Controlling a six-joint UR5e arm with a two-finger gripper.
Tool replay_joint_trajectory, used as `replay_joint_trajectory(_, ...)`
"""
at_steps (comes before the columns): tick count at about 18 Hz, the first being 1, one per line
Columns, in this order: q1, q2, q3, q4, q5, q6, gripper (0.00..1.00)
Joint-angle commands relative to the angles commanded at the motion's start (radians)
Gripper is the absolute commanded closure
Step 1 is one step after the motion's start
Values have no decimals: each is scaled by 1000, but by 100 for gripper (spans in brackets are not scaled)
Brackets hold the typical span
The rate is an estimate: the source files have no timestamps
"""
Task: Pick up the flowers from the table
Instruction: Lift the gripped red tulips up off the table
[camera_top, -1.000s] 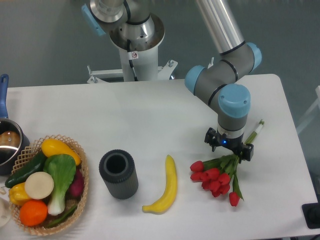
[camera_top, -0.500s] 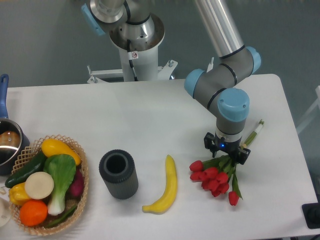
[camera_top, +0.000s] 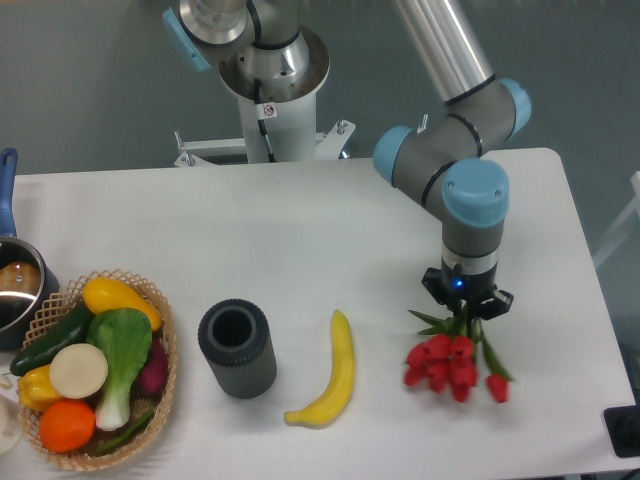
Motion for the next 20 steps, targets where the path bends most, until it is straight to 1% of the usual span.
replay_joint_trajectory(1,6,3,15,-27,-2,0,100)
replay_joint_trajectory(2,12,11,37,-73,-2,-2,100)
replay_joint_trajectory(5,34,15,124,-248,-12,3,100)
replay_joint_trajectory(6,35,15,152,-294,-30,0,100)
replay_joint_trajectory(7,38,15,176,-327,-47,2,100)
replay_joint_trajectory(8,46,14,192,-347,-61,0,100)
replay_joint_trajectory(9,46,14,198,-354,-74,0,100)
replay_joint_trajectory(11,48,15,198,-361,-95,0,100)
replay_joint_trajectory(12,48,18,198,-373,-104,-6,100)
replay_joint_trajectory(14,49,37,200,-384,-109,-15,100)
replay_joint_trajectory(15,51,38,213,-385,-109,-17,100)
replay_joint_trajectory(16,48,38,233,-400,-110,-17,100)
replay_joint_trajectory(18,37,25,287,-455,-107,-17,100)
replay_joint_trajectory(20,12,6,327,-485,-106,-29,100)
